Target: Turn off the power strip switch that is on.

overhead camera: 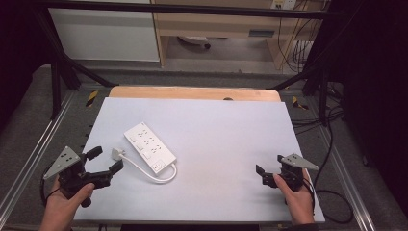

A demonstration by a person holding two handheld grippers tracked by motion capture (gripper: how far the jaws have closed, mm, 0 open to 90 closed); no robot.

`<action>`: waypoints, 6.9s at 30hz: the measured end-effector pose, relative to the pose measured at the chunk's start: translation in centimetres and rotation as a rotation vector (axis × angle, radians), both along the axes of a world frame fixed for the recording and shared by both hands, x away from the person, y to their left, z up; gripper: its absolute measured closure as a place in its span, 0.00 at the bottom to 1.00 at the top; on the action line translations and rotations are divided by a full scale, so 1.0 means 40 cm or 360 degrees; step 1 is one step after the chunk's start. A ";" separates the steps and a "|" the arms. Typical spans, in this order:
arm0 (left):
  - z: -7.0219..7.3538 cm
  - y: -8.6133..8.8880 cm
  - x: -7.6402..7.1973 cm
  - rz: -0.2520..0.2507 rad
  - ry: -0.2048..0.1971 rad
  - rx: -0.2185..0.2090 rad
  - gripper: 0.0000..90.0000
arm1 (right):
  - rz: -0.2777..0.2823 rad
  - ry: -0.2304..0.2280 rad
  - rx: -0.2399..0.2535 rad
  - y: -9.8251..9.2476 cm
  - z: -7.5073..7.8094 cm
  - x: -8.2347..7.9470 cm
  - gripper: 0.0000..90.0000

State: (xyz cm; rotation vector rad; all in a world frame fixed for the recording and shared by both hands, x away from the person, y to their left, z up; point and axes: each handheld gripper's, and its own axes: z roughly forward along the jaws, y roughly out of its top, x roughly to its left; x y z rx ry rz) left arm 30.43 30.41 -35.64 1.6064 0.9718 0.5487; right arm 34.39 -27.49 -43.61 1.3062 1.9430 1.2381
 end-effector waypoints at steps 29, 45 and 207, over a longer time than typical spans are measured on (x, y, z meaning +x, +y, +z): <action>0.009 -0.043 0.065 -0.0017 0.0050 0.0065 0.06 | -0.0009 -0.0001 -0.0001 -0.005 0.001 0.000 0.04; -0.011 -0.058 0.104 -0.0013 0.0099 0.0100 0.07 | -0.0009 0.0002 0.0002 -0.007 0.001 0.001 0.04; -0.190 -0.142 0.263 -0.0040 0.0400 0.0361 1.00 | -0.0002 0.0020 -0.0003 -0.009 -0.002 0.005 0.05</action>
